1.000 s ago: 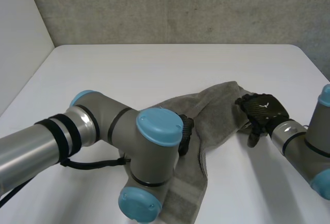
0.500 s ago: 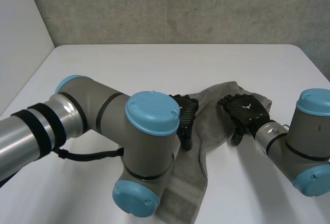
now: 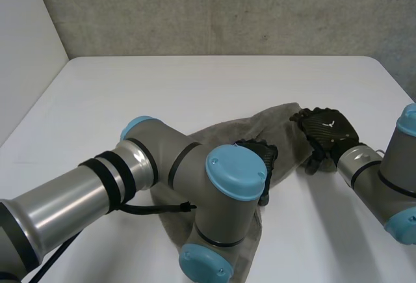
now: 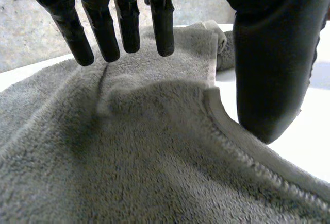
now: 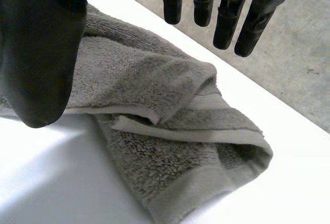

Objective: Fold the towel.

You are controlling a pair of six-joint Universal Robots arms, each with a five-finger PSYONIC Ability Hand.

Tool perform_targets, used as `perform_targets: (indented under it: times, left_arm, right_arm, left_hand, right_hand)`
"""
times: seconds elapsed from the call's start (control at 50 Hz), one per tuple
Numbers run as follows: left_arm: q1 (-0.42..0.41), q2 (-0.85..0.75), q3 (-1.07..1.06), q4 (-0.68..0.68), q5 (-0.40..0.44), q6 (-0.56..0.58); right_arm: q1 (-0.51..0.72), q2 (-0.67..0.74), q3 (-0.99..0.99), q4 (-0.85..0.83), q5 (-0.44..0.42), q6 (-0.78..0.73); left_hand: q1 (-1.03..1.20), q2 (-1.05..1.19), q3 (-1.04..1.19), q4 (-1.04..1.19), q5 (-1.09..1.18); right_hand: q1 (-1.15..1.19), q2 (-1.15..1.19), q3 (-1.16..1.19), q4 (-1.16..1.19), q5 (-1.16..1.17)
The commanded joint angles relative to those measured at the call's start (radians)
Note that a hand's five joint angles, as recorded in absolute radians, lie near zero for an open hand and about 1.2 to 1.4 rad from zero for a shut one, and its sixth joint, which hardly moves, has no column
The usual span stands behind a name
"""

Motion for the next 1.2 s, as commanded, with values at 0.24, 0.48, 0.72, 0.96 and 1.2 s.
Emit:
perform_targets:
  times: [0.24,0.48,0.72,0.96,1.2]
  left_arm:
    - [0.013,-0.048,0.028,-0.002,-0.024,0.014]
    - [0.04,0.133,-0.067,-0.028,-0.053,0.02]
    - [0.109,0.236,-0.199,-0.034,-0.049,0.016]
    - [0.148,0.377,-0.352,-0.025,-0.042,0.004]
    - [0.157,0.419,-0.366,-0.025,-0.044,0.001]
  right_arm:
    - [0.002,-0.001,0.002,0.006,-0.002,0.002]
    - [0.01,-0.001,0.019,0.021,-0.022,0.006]
    - [0.033,0.039,0.01,-0.017,-0.062,0.011]
    - [0.071,0.162,-0.038,-0.233,0.056,0.067]
    - [0.115,0.148,-0.027,-0.224,0.09,0.087]
  left_hand:
    - [0.773,0.773,0.776,0.779,0.764]
    - [1.011,1.012,1.015,1.018,1.003]
    - [1.011,1.012,1.015,1.018,1.003]
    - [1.011,1.012,1.015,1.018,1.003]
    - [1.011,1.012,1.015,1.018,1.003]
  right_hand:
    - [0.008,0.002,0.001,-0.016,0.008]
    - [0.119,0.113,0.113,0.096,0.12]
    - [0.384,0.377,0.377,0.36,0.384]
    - [0.686,0.68,0.679,0.663,0.687]
    - [0.146,0.14,0.139,0.122,0.146]
